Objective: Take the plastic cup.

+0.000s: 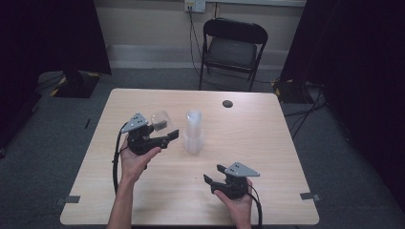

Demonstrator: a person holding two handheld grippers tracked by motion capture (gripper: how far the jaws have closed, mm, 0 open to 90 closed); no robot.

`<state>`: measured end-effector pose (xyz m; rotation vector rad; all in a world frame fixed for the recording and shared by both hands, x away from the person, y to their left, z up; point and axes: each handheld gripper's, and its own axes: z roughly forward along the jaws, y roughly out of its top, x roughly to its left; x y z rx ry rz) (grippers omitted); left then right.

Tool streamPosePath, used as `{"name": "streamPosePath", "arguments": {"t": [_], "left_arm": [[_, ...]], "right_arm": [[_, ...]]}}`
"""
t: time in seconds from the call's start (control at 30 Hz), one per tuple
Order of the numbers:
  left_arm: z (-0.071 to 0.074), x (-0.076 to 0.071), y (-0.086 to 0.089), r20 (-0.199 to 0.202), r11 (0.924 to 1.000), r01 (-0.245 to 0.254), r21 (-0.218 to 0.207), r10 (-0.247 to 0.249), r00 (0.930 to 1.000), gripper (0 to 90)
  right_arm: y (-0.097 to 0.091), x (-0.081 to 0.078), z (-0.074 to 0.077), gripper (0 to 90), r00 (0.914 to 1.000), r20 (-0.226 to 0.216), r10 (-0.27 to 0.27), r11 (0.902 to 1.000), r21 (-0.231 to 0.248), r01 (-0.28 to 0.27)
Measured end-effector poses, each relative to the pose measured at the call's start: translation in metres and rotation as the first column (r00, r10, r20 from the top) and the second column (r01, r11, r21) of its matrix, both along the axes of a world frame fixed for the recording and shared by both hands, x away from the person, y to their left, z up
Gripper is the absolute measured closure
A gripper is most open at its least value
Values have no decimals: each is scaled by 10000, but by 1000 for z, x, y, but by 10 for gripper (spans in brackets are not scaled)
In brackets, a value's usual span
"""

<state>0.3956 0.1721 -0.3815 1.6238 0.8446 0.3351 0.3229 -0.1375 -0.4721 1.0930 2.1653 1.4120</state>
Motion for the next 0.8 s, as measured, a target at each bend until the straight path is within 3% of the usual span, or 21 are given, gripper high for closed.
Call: {"name": "streamPosePath", "arguments": {"t": [0.13, 0.2, 0.37, 0.53, 0.8], "left_arm": [[-7, -7, -1, -341, 10000, -41, -12, 40, 9994, 329], [-13, -16, -2, -421, 9997, -19, -264, 8, 9991, 331], [-27, -36, -9, -650, 10000, -8, -85, 3, 9979, 334], [-36, -44, -11, -1000, 9987, 22, -504, -73, 9950, 335], [-50, -52, -12, -1551, 9975, -49, -701, -61, 9879, 335]], "right_arm": [[3, -1, 1, 378, 9996, 59, 294, 9996, -24, -293], [6, -2, 1, 377, 9991, 106, 409, 9992, 1, -409], [20, -4, 0, 383, 9963, 229, 824, 9966, -61, -823], [28, -6, 1, 403, 9937, 400, 1051, 9944, 48, -1054], [35, -8, 2, 452, 9865, 845, 1405, 9895, 229, -1429]]}}
